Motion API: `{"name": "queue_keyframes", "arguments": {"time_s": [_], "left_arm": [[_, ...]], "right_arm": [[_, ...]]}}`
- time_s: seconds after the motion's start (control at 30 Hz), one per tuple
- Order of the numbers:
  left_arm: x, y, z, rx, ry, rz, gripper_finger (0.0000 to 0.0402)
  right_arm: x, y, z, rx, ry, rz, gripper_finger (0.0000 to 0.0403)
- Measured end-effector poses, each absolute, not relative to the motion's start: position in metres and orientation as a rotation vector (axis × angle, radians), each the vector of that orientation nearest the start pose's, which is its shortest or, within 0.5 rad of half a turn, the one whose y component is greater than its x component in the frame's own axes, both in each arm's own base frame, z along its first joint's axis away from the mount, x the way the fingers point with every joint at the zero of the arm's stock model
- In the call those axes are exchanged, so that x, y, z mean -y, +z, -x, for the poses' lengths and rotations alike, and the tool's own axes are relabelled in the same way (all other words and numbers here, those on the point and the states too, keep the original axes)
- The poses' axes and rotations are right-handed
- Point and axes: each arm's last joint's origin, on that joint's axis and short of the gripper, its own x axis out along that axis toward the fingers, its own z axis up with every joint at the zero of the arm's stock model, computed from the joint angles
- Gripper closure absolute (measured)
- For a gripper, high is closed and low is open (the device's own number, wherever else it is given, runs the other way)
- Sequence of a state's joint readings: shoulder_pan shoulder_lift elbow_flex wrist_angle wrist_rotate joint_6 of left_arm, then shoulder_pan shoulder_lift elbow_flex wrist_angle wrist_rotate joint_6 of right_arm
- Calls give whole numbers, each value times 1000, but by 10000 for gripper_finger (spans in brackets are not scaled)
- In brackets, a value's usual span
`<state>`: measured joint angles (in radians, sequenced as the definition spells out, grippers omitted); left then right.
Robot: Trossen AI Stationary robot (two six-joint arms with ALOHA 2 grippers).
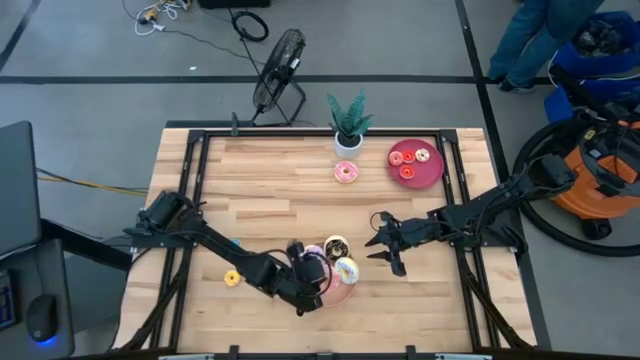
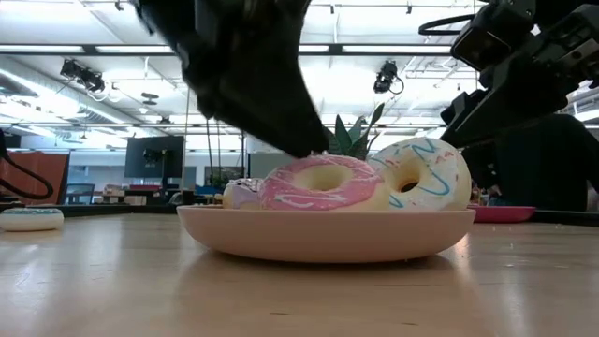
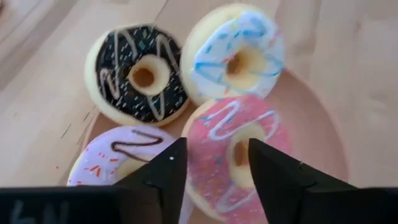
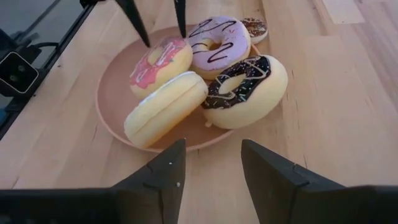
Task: Pick & Place donuts
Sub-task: Put the large pink donut on the pink plate, then put the small brown donut on the red plate
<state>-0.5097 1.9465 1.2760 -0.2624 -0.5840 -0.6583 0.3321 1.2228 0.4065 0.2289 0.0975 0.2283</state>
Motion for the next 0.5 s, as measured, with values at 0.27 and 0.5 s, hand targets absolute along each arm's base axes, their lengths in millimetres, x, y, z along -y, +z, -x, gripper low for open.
{"name": "queue_keyframes", "arguments": {"time_s": [0.27, 0.5], "left_arm": [[197, 211, -361, -775, 316, 83, 182], [227, 237, -331, -738, 432, -95, 201]], "right_arm": [[-70, 161, -210, -599, 163, -94, 238], [-78, 160, -207, -613, 198, -80, 238]]}}
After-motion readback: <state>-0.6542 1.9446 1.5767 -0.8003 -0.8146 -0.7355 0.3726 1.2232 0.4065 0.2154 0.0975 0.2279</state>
